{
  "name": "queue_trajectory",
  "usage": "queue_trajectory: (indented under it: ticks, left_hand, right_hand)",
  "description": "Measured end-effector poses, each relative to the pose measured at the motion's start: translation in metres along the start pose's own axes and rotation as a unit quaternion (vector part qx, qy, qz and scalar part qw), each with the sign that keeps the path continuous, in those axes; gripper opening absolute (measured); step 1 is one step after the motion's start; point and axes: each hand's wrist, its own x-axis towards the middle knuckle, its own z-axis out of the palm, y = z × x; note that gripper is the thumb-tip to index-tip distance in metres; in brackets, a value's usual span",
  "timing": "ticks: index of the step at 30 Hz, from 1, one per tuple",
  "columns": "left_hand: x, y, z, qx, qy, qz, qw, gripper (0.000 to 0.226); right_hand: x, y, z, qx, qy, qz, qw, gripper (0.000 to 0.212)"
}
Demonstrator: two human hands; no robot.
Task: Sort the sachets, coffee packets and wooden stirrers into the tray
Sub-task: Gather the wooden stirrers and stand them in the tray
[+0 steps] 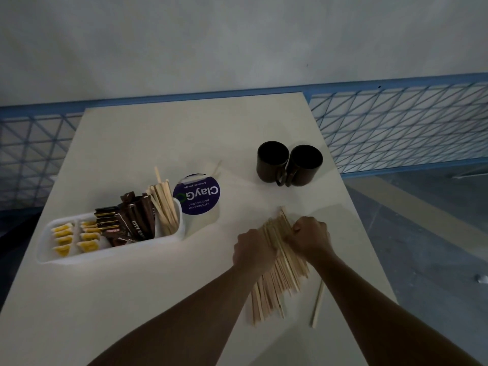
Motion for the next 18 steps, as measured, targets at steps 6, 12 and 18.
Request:
queue_trajectory:
  ticks: [6,12,18]
  left_hand:
    - [-0.004,0.006,0.006,0.011,0.038,0.015,0.999,0.022]
    - [-0.007,0.009,0.002,0.011,0.044,0.028,0.999,0.021]
    - [-0.006,0.013,-0.007,0.011,0.018,0.016,1.000,0.014]
  right_hand:
    - [0.007,0.003,0.004,0.014,-0.018,-0.029,0.999,0.048]
    - [0.009,0.005,0.002,0.022,-0.026,-0.040,0.999,0.044]
    - [0.011,0.006,0.000,0.023,-0.049,-0.044,0.998,0.038]
